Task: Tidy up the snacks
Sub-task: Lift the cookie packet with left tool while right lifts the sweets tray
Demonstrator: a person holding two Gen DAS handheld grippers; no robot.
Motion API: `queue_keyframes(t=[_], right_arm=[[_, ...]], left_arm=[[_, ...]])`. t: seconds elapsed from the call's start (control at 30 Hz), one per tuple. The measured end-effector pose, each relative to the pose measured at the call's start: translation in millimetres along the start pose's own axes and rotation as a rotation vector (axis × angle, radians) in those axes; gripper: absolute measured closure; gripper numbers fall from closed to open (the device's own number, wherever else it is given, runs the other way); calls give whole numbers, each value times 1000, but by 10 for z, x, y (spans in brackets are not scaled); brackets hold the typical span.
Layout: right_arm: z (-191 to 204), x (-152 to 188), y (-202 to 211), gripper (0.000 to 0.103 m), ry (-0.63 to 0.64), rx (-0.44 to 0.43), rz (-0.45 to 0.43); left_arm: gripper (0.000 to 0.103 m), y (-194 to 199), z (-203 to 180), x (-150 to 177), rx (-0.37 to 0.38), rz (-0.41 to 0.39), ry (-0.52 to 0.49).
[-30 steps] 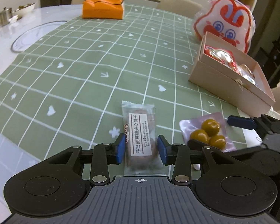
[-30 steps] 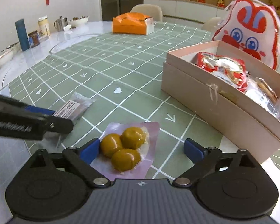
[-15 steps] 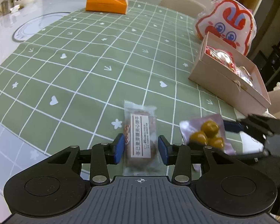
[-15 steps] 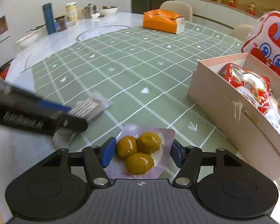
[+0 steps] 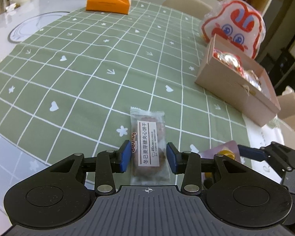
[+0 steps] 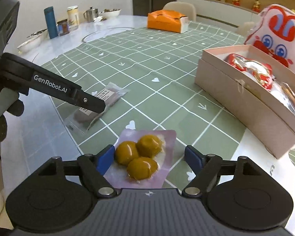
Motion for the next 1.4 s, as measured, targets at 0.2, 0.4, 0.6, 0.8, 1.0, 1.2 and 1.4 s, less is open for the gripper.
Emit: queue_keyframes(t=[0.2, 0.4, 0.6, 0.8, 1.0, 1.2, 1.4], right_arm=[[-22, 70, 48, 20, 9, -8, -6], [-64, 166, 129, 16, 106, -14, -4], [-222, 261, 188, 14, 14, -21, 9], [-195, 202, 146, 19, -44, 27, 18], [-77, 218, 250, 43, -27, 20, 54], [-158, 228, 461, 46, -127, 58, 6], [-267, 188, 717, 46, -258, 166, -15]], left_arm=[[59, -23, -38, 2, -43, 18, -31], [59, -24, -69, 18, -80, 7, -50], [59, -27, -106, 32, -86, -22, -69], [61, -18, -157, 59, -64, -27, -78], [63, -37, -309, 98, -10, 25, -148], [64, -6, -531, 184, 112, 81, -271], [64, 170, -716, 180, 221, 120, -386]])
Point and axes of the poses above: each gripper's, at about its wrist camera, not at the fingertips, and y roughly against the way its jaws point, z to its left, x to its underside, the point moved 10 cm from there along -y, roughly the way its jaws point, and after that the axes turned 9 degrees about z, right-handed, at the moved point
